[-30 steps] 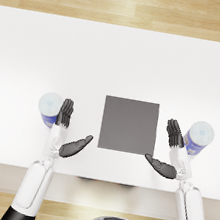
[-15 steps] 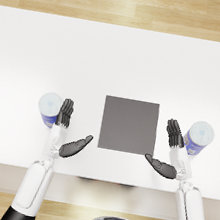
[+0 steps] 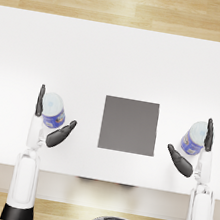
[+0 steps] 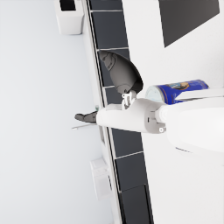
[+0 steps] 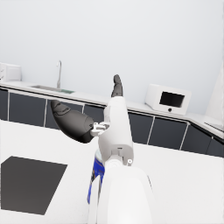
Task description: Pick up the blue can on the left and place it in the middle, then pick up the blue can on the right and place it on top of the can in the middle
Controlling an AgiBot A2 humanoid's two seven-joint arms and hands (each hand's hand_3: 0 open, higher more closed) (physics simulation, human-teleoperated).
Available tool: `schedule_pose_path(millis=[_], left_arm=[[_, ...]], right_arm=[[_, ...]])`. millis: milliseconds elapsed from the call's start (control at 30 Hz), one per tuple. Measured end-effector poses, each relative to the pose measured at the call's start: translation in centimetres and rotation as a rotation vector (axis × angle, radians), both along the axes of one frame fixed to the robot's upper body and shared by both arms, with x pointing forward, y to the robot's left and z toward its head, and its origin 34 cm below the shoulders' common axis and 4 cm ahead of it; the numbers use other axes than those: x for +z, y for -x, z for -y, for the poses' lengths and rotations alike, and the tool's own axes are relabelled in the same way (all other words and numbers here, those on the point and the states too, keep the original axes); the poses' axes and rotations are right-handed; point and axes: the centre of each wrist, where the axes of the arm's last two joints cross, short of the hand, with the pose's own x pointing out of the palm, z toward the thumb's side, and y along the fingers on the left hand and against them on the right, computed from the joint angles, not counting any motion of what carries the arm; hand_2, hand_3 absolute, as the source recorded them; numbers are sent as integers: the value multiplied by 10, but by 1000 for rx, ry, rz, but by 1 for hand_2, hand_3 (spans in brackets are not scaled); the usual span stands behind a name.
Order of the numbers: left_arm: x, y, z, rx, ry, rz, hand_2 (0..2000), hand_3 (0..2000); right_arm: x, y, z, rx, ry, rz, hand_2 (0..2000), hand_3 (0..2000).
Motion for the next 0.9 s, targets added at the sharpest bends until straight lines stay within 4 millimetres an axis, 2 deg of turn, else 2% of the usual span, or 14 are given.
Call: schedule_pose_path(millis=[133, 267, 600, 900], left_arm=[[-3, -2, -13, 62, -7, -11, 0, 0], [-18, -6, -19, 89, 1, -67, 0, 0], [-67, -22, -29, 131, 38, -258, 0, 0], [-104, -31, -28, 141, 63, -404, 0, 0]], right_arm=[[-1, 1, 16, -78, 8, 1, 0, 0], [-14, 1, 24, -115, 0, -48, 0, 0], [-61, -17, 36, -163, -35, -233, 0, 0], [-105, -35, 37, -179, -66, -409, 0, 0]])
